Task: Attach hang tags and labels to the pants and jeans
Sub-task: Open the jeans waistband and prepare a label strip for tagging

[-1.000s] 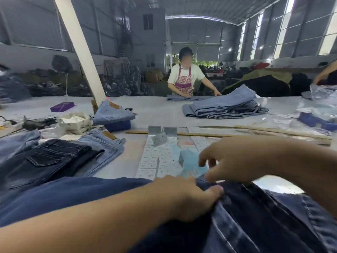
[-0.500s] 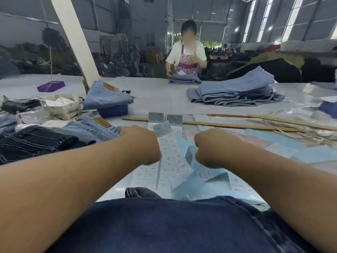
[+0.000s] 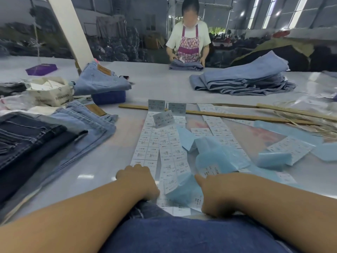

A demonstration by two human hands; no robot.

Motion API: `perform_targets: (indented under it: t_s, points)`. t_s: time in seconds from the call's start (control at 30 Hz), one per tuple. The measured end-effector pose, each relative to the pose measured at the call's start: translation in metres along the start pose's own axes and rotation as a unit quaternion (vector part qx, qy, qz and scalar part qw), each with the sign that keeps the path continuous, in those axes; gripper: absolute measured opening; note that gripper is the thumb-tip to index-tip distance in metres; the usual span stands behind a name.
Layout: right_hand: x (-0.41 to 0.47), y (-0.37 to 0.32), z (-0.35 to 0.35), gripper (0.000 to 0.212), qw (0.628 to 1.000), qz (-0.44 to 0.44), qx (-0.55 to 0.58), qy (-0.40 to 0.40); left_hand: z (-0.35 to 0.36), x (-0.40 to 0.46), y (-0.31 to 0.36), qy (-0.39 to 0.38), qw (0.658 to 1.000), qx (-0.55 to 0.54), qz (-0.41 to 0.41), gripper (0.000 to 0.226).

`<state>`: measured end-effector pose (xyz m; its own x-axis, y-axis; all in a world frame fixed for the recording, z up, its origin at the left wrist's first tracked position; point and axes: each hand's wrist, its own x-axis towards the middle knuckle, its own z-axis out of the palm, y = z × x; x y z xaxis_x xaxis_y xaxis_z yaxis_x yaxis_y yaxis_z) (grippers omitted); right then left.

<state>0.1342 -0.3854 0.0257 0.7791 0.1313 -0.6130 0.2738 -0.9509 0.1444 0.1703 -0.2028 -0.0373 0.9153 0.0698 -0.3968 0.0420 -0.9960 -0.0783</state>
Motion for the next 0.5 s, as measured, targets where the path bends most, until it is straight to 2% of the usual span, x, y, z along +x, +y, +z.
perform_targets:
  t_s: [0.1, 0.2, 0.37, 0.5]
  points:
    - [-0.001, -0.001, 0.0, 0.095, 0.999, 0.005, 0.018, 0.027, -0.002, -0.002, 0.003, 0.044, 0.998, 0.002, 0.044, 0.065]
    - [0.001, -0.001, 0.0, 0.092, 0.999, -0.01, 0.027, 0.021, -0.005, -0.003, 0.012, 0.081, 0.991, -0.019, 0.108, 0.06]
    - [0.005, -0.001, -0.002, 0.08, 0.999, -0.019, 0.036, 0.002, -0.003, -0.003, 0.017, 0.068, 0.985, -0.055, 0.149, 0.053]
    - [0.005, -0.001, -0.002, 0.068, 0.999, -0.023, 0.041, -0.015, -0.003, -0.004, 0.017, 0.032, 0.989, -0.049, 0.136, 0.063]
